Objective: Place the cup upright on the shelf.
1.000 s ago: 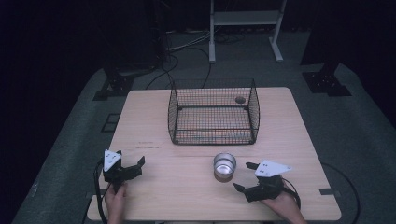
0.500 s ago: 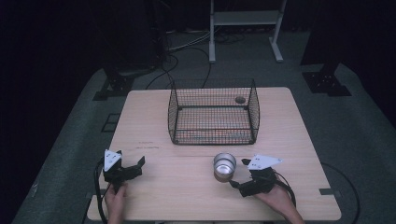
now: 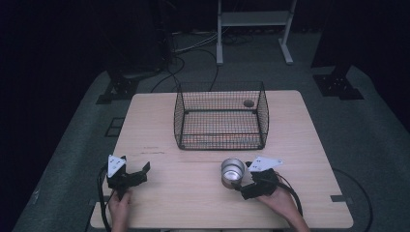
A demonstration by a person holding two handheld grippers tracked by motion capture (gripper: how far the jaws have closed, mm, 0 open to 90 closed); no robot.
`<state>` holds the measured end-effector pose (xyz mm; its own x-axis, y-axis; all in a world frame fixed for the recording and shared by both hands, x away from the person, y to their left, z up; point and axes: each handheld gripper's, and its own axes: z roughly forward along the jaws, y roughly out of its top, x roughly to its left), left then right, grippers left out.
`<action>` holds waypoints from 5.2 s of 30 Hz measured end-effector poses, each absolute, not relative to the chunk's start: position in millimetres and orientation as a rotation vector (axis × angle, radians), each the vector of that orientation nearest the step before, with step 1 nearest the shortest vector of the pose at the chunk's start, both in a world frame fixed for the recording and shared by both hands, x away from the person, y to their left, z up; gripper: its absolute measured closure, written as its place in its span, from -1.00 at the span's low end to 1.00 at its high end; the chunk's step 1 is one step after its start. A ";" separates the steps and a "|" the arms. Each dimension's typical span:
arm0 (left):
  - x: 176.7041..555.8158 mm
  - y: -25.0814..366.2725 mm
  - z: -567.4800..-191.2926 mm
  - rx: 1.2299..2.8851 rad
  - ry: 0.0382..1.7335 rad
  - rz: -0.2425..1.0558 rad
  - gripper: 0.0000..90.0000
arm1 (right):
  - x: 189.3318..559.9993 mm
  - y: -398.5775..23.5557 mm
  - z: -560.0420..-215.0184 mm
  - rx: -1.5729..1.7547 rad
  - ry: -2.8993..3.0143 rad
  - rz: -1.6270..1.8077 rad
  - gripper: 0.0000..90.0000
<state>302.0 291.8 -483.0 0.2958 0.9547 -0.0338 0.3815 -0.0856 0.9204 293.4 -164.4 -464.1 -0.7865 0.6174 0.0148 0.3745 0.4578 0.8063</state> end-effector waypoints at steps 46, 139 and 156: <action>301.8 291.5 -483.0 1.648 1.234 0.784 -1.00 | 307.3 -147.0 -464.2 0.808 2.456 1.259 -0.60; 302.5 290.6 -483.4 1.662 1.235 0.785 -1.00 | 421.0 -107.8 -312.6 0.709 2.505 1.300 -0.60; 302.5 290.7 -483.4 1.664 1.235 0.785 -1.00 | 450.7 -102.0 -307.1 0.766 2.504 1.274 -0.60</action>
<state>302.5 290.7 -483.4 0.3015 0.9533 -0.0191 0.3871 -0.1042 0.9161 450.7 -102.0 -307.1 -0.8373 0.5458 0.0319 0.3471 0.4855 0.8024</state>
